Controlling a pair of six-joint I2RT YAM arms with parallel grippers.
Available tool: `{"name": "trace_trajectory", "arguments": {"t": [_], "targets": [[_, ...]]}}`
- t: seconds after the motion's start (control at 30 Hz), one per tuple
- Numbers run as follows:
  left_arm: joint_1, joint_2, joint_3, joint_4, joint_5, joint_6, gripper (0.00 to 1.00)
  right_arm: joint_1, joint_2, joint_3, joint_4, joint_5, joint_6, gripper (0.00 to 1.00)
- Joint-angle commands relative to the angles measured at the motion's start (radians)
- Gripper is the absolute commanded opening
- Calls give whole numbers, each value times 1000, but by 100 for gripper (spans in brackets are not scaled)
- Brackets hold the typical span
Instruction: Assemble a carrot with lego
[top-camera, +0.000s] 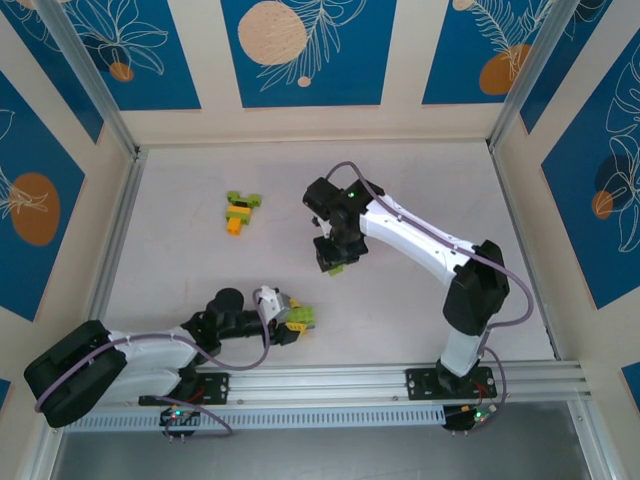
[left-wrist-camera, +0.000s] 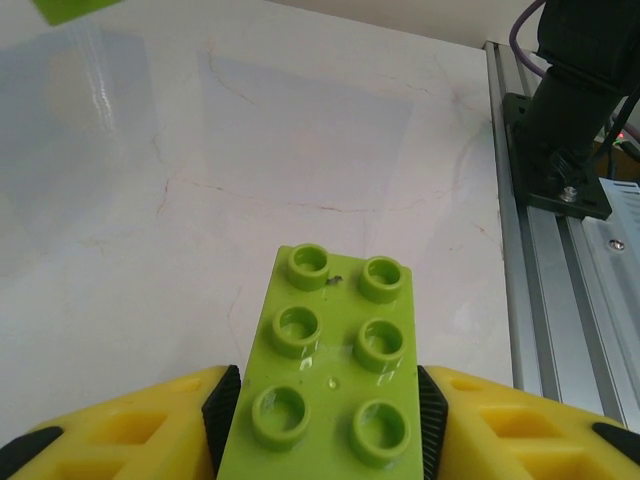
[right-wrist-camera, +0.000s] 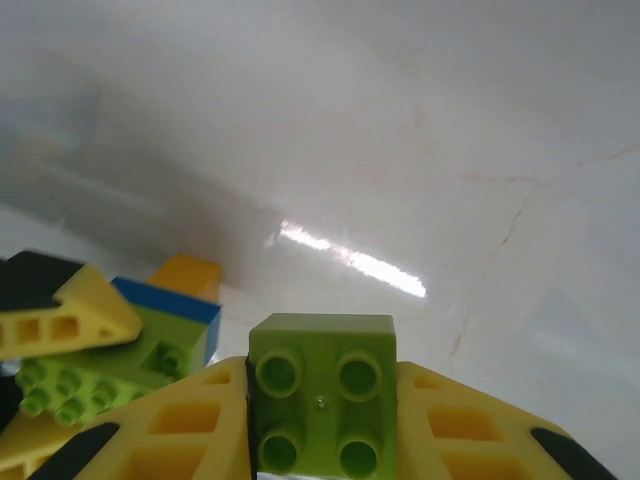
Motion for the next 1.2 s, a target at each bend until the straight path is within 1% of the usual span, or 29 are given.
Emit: {"name": "trace_trajectory", "arguments": {"t": [0.0, 0.13, 0.27, 0.33, 0.5, 0.7, 0.97, 1.17], "targets": [[-12, 6, 23, 0, 37, 18, 48, 49, -70, -55, 12, -76, 127, 28], [-12, -9, 21, -8, 36, 20, 45, 105, -106, -94, -13, -58, 211, 28], [-15, -11, 18, -8, 39, 23, 42, 152, -139, -127, -10, -77, 267, 28], [-18, -12, 18, -9, 41, 24, 40, 176, -148, -136, -2, -88, 298, 28], [-20, -24, 12, -7, 38, 29, 38, 219, -143, -135, 4, -64, 344, 28], [-29, -31, 10, -17, 22, 43, 38, 239, -105, -111, 31, -43, 356, 28], [-57, -21, 21, -49, -53, 94, 36, 238, -102, -135, 105, 58, 361, 27], [-67, -3, 24, -49, -112, 130, 35, 235, -113, -169, 176, 97, 330, 27]]}}
